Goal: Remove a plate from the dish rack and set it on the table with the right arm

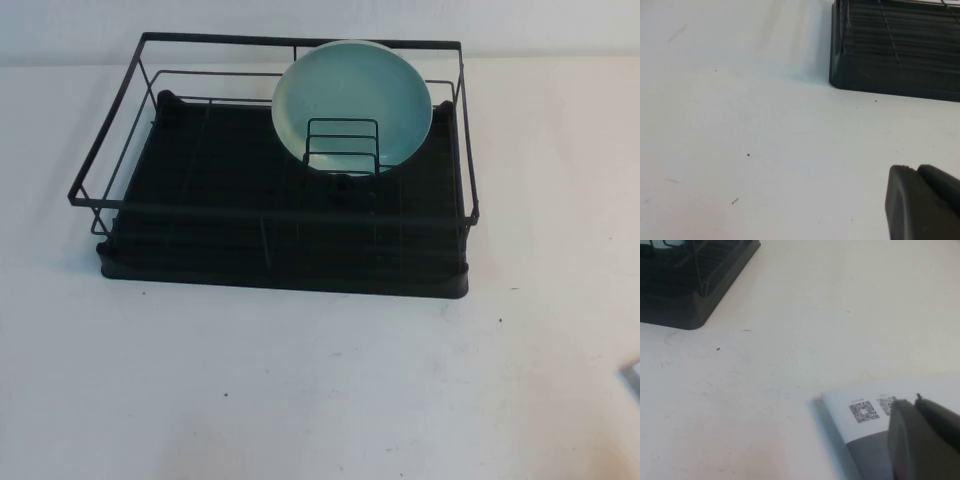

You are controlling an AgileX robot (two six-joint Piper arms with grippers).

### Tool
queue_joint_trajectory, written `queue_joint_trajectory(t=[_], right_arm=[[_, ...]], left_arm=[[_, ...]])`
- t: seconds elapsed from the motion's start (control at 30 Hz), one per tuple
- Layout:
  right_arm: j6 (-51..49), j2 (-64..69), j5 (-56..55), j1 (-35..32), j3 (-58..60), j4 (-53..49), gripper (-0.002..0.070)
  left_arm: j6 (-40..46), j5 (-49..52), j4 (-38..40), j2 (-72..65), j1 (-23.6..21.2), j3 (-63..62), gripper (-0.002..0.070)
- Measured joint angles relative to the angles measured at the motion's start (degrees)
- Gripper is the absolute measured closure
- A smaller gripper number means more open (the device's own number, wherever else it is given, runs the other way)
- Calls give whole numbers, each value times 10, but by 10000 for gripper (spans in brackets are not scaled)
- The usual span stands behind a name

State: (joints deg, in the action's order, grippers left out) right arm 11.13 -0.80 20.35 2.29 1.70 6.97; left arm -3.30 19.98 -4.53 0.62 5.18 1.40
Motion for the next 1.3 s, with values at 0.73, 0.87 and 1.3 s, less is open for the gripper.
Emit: queue_joint_trajectory(t=[0.73, 0.87, 1.3], right_arm=[[0, 0, 0, 0, 0, 29, 694], [0, 0, 0, 0, 0, 35, 694], [1, 0, -36, 0, 0, 193, 694]], left_arm=[[0, 0, 0, 0, 0, 0, 678], [0, 0, 0, 0, 0, 0, 678], [0, 0, 0, 0, 0, 0, 678]])
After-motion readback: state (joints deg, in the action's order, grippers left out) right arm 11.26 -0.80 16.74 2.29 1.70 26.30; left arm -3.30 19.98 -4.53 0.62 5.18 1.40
